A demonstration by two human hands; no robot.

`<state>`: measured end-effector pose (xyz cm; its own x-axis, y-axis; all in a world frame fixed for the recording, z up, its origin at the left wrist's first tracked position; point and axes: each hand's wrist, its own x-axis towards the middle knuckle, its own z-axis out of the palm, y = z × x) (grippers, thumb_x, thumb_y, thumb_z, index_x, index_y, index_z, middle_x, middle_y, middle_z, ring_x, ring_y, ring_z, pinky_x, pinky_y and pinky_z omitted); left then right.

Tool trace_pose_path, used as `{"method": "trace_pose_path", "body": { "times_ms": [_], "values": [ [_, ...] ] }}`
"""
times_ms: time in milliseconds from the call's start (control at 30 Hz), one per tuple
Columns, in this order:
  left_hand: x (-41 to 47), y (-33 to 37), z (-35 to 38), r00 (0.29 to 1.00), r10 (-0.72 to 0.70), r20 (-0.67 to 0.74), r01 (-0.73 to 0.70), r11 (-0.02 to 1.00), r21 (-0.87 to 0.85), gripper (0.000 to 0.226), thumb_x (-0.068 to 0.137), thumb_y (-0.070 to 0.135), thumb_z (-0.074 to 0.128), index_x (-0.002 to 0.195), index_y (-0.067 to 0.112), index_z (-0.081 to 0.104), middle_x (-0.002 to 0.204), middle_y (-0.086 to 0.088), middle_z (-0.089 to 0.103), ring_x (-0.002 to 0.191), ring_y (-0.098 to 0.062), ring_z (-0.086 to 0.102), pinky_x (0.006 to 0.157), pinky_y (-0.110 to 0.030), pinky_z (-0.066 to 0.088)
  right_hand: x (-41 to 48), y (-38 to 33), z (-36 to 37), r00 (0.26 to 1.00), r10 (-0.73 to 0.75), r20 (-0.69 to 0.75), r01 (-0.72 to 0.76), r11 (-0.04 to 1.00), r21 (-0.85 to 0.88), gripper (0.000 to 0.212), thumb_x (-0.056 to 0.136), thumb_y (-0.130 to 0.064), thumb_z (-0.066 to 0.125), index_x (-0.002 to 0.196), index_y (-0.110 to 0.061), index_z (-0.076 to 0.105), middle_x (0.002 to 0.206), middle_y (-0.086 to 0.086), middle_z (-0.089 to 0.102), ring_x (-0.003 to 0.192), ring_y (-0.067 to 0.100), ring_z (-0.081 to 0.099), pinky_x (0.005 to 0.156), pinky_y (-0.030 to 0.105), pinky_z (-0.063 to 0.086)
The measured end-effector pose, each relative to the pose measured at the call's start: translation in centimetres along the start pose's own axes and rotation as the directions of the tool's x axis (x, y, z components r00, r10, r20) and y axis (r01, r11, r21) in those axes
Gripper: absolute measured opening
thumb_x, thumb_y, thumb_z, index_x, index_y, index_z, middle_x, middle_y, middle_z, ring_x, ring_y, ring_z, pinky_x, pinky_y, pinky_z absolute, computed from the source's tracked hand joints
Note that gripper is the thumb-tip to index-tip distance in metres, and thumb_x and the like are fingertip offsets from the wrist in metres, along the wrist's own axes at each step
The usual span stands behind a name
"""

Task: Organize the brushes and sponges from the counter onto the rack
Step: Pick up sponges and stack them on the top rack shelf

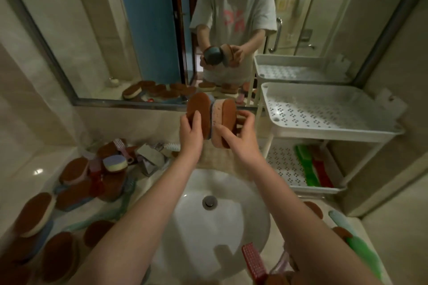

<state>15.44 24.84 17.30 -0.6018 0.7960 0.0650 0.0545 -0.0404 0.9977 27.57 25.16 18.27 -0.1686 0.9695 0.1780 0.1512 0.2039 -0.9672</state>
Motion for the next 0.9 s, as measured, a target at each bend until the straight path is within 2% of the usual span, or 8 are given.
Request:
{"method": "trace_pose_path", "body": {
  "times_ms": [167,233,333,500,667,733,800,900],
  "values": [
    [0.7,4.6,2.7,0.998,-0.014,0.057,0.023,0.987,-0.158,0.045,0.099,0.030,0.036,0.141,0.014,0.031,0.141,-0.009,0.042,0.129,-0.025,0.041,0.108,-0.039,0.035,2.0,-4.7,-3.3,0.991,-0.082,-0.108,0.084,0.996,0.021,0.052,0.083,-0.031,0.071,0.119,-0.021,0.036,0.119,0.000,0.053,0.106,0.016,0.058,0.088,0.037,0.055],
    [0.6,6.1,4.4,0.993,0.019,0.114,0.001,0.984,-0.179,0.043,0.100,0.025,0.034,0.140,0.011,0.031,0.139,-0.011,0.043,0.126,-0.026,0.044,0.108,-0.039,0.036,2.8,-5.8,-5.5,0.981,-0.079,-0.176,0.087,0.996,0.038,0.050,0.083,-0.032,0.070,0.120,-0.021,0.038,0.118,-0.001,0.054,0.104,0.016,0.059,0.086,0.038,0.056],
    [-0.1,8.1,7.4,0.978,0.040,0.203,-0.013,0.991,-0.133,0.040,0.100,0.022,0.034,0.139,0.011,0.030,0.127,-0.002,0.045,0.114,-0.018,0.046,0.100,-0.030,0.037,4.3,-6.0,-9.3,0.960,-0.042,-0.276,0.050,0.999,0.022,0.051,0.081,-0.035,0.071,0.118,-0.023,0.038,0.115,-0.001,0.055,0.101,0.018,0.060,0.085,0.041,0.056],
    [-0.2,9.5,12.9,0.924,-0.087,0.372,0.089,0.996,0.011,0.042,0.095,0.026,0.045,0.134,0.015,0.032,0.132,-0.009,0.049,0.115,-0.026,0.052,0.101,-0.046,0.045,6.5,-4.1,-15.3,0.906,0.039,-0.421,-0.128,0.974,-0.186,0.055,0.080,-0.039,0.069,0.121,-0.018,0.039,0.116,0.002,0.053,0.100,0.023,0.058,0.086,0.040,0.053],
    [-0.9,9.6,17.8,0.903,-0.161,0.398,0.087,0.977,0.197,0.055,0.092,0.032,0.053,0.137,0.010,0.030,0.137,-0.011,0.045,0.120,-0.030,0.050,0.100,-0.046,0.045,8.4,-1.4,-19.5,0.869,0.124,-0.480,-0.383,0.781,-0.494,0.060,0.080,-0.042,0.066,0.125,-0.012,0.042,0.121,0.011,0.056,0.109,0.031,0.058,0.087,0.043,0.051],
    [-1.1,9.2,19.4,0.903,-0.169,0.395,0.064,0.962,0.265,0.062,0.091,0.034,0.054,0.141,0.008,0.027,0.141,-0.011,0.042,0.124,-0.031,0.047,0.102,-0.045,0.044,8.8,-0.8,-20.8,0.883,0.154,-0.444,-0.429,0.648,-0.629,0.049,0.084,-0.045,0.062,0.119,-0.013,0.049,0.107,0.008,0.060,0.099,0.027,0.061,0.076,0.036,0.050],
    [-1.2,8.6,20.7,0.909,-0.172,0.381,0.052,0.951,0.304,0.055,0.091,0.034,0.054,0.134,0.008,0.034,0.138,-0.012,0.046,0.121,-0.031,0.049,0.101,-0.043,0.044,9.2,-0.1,-21.8,0.901,0.180,-0.396,-0.425,0.560,-0.712,0.041,0.087,-0.049,0.056,0.111,-0.015,0.053,0.092,0.004,0.060,0.087,0.023,0.061,0.070,0.033,0.050],
    [-1.5,7.7,22.3,0.903,-0.216,0.371,0.074,0.930,0.361,0.056,0.094,0.030,0.051,0.139,0.008,0.026,0.140,-0.012,0.043,0.124,-0.031,0.047,0.097,-0.038,0.042,9.9,0.6,-22.8,0.912,0.203,-0.357,-0.407,0.565,-0.718,0.044,0.089,-0.053,0.052,0.115,-0.018,0.047,0.100,0.005,0.060,0.089,0.023,0.061,0.074,0.036,0.051]
  ]
}}
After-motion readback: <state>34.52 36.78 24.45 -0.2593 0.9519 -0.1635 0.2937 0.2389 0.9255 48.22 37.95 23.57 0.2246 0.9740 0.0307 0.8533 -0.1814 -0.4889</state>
